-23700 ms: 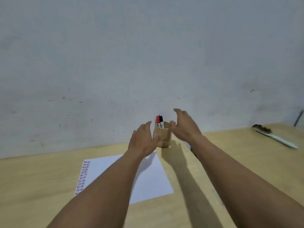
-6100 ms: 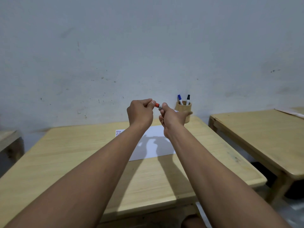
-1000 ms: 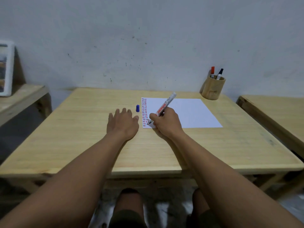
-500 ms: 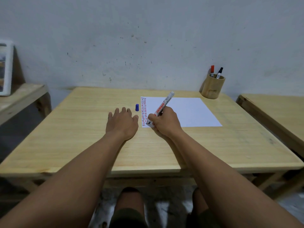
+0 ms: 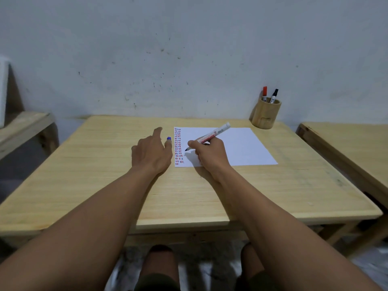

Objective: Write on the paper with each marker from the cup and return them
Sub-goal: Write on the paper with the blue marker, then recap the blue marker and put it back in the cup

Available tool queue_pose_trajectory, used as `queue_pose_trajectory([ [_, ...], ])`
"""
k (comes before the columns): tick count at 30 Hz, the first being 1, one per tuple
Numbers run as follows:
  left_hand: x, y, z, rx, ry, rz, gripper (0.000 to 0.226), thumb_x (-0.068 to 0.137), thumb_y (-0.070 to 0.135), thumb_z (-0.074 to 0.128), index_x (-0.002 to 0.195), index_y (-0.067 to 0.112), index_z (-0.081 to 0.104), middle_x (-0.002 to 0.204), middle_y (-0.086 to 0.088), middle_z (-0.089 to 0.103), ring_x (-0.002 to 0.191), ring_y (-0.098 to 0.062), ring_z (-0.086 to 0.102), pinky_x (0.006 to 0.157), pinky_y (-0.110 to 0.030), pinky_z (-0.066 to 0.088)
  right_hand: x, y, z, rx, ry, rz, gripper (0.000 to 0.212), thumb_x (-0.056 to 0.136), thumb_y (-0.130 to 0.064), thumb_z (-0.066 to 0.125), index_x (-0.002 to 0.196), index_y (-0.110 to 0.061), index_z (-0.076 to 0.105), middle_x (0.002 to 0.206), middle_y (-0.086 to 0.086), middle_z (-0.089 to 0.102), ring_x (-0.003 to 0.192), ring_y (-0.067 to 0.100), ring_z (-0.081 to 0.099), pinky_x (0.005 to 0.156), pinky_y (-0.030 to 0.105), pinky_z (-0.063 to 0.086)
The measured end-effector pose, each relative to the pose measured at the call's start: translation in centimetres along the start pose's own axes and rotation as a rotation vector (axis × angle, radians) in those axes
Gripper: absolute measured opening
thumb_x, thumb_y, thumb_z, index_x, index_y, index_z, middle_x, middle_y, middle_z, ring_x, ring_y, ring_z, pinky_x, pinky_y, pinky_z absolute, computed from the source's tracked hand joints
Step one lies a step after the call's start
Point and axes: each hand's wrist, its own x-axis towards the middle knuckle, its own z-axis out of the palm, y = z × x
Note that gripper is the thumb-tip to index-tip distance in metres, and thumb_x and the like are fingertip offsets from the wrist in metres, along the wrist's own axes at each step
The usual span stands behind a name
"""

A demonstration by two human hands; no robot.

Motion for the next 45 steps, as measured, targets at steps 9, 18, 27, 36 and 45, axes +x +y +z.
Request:
queue_pose_trajectory([
  [9,1.9,1.1,0.1,-0.057,-0.006,0.06,0.018,0.093,0.02,0.059,0.098,0.017,0.076,0.095,-0.002,0.075,0.09,-0.028,0.067,0.076,-0.036,0.053,0.7,-1.9,-1.5,0.259,-0.056,0.025,0.014,0.095,-0.012,0.06,0.084,-0.005,0.064,0.065,0.006,0.061,0.05,0.015,0.051,0.044,0.023,0.046],
  [18,2.9,6.2,-3.1,-0.733,0.048,-0.169,0.012,0.09,0.024,0.066,0.084,0.023,0.076,0.082,0.007,0.072,0.076,-0.017,0.062,0.06,-0.022,0.043,1.5,-4.8,-3.9,0.377,0.044,0.002,0.018,0.095,-0.013,0.059,0.084,0.0,0.066,0.066,0.008,0.059,0.049,0.014,0.052,0.046,0.023,0.048],
  [27,1.7,10.5,-4.2,-1.004,-0.115,-0.164,0.01,0.093,0.026,0.068,0.091,0.019,0.075,0.089,0.007,0.075,0.084,-0.013,0.061,0.069,-0.027,0.046,1.6,-7.5,-6.6,0.536,0.097,-0.011,0.017,0.092,-0.011,0.06,0.076,-0.006,0.064,0.065,0.006,0.06,0.052,0.014,0.052,0.048,0.022,0.049],
  [36,1.3,12.8,-4.9,-1.091,-0.165,-0.192,0.011,0.095,0.031,0.066,0.093,0.022,0.072,0.092,0.009,0.075,0.089,-0.01,0.062,0.073,-0.027,0.048,1.5,-8.2,-8.5,0.56,0.116,-0.026,0.017,0.092,-0.011,0.06,0.076,-0.007,0.064,0.066,0.007,0.06,0.051,0.014,0.052,0.047,0.021,0.048],
  [45,0.9,14.6,-5.1,-1.069,-0.197,-0.147,0.015,0.092,0.031,0.07,0.097,0.019,0.077,0.091,0.007,0.078,0.087,-0.008,0.064,0.075,-0.028,0.05,1.5,-8.1,-9.1,0.6,0.064,-0.011,0.015,0.095,-0.012,0.064,0.085,0.0,0.067,0.065,0.006,0.062,0.054,0.014,0.056,0.049,0.021,0.052],
])
